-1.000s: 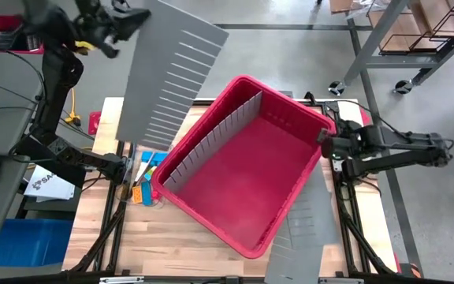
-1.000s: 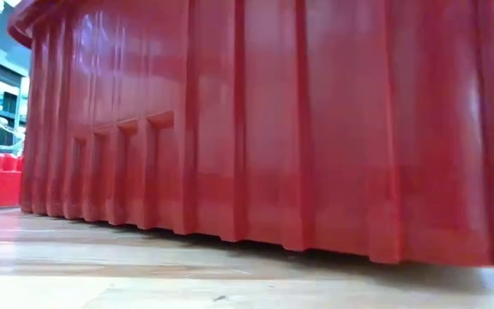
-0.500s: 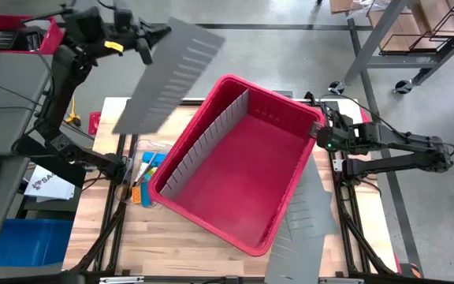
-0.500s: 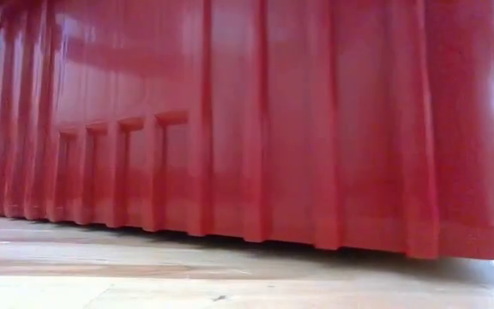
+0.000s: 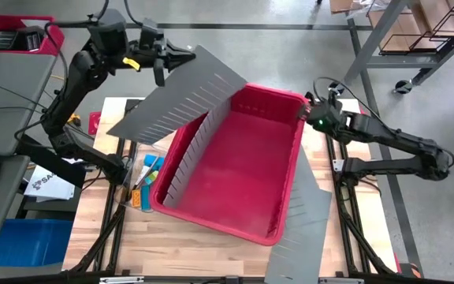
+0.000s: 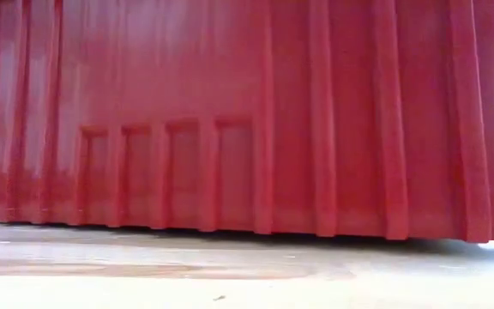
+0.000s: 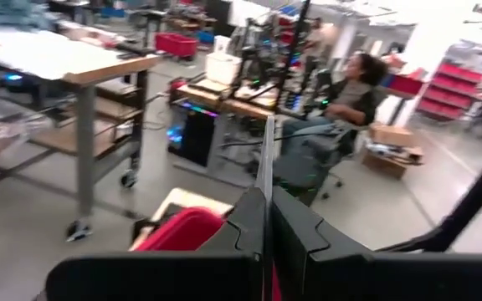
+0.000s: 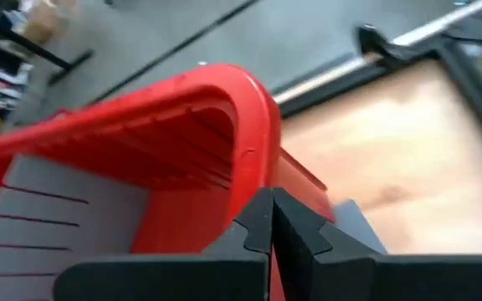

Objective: Sort Items/Unsort Items

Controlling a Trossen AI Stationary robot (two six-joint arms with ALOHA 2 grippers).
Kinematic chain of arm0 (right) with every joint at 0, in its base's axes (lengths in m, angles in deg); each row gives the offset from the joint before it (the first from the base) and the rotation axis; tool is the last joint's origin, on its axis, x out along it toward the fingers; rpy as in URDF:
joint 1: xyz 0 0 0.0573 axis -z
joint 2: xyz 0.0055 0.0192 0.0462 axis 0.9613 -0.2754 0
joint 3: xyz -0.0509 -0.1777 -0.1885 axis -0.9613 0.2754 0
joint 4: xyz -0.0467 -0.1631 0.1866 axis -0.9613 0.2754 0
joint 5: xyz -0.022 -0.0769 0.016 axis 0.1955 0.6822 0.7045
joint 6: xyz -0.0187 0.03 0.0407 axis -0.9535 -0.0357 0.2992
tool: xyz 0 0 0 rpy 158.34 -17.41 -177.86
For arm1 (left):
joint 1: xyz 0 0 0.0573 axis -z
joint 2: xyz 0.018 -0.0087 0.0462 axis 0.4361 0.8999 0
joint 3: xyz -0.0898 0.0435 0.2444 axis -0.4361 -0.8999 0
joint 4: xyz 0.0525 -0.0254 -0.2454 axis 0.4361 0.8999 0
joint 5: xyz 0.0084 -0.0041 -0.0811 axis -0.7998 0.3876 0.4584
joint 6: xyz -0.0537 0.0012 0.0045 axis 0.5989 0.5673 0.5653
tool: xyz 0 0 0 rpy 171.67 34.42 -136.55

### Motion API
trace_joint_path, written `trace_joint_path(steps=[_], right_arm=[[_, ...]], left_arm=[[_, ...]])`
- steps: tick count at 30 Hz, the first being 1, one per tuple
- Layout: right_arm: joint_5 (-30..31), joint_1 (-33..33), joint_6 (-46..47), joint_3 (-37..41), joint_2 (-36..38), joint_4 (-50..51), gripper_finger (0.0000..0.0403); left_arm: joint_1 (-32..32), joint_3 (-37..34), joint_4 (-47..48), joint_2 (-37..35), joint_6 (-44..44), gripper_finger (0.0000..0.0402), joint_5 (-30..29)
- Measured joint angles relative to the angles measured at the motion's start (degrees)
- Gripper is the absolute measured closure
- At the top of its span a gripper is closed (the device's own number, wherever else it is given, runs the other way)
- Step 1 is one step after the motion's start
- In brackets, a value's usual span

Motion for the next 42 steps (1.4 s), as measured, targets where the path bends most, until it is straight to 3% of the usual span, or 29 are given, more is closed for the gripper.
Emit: trace_joint_path(steps=[8,13,19,26,29,32,37,42], right_arm=[[-12.73,7.26,-13.29,-0.09,-7.93,-21.86,0.0403],[-20.46,9.19,-17.91,-0.09,-10.38,-28.24,0.0403],[-31.22,11.11,-22.94,-0.09,-9.81,-34.09,0.0403],[-34.19,11.35,-26.82,-0.09,-4.83,-34.58,0.0403],[-40.03,11.43,-29.22,-0.09,-1.03,-36.75,0.0403],[-46.11,11.18,-27.59,-0.43,2.87,-41.13,0.0403],[-47.15,6.66,-29.45,-7.71,5.20,-42.77,0.0397],[-46.64,-0.66,-39.18,-18.54,0.28,-40.83,0.0334]], left_arm=[[4.62,0.02,-6.12,0.13,3.44,0.0401,-0.59],[6.87,0.04,-11.22,0.82,6.08,0.0401,-1.33],[10.85,0.07,-15.43,5.01,7.94,0.0402,-1.29],[12.74,0.04,-16.94,9.99,7.83,0.0401,-1.33],[12.43,0.04,-17.86,11.23,7.60,0.0401,-1.36],[11.79,0.02,-17.97,11.92,7.58,0.0401,-1.34],[11.17,0.02,-17.78,12.21,7.62,0.0401,-1.35],[11.51,0.02,-16.74,13.01,8.66,0.0401,0.78]])
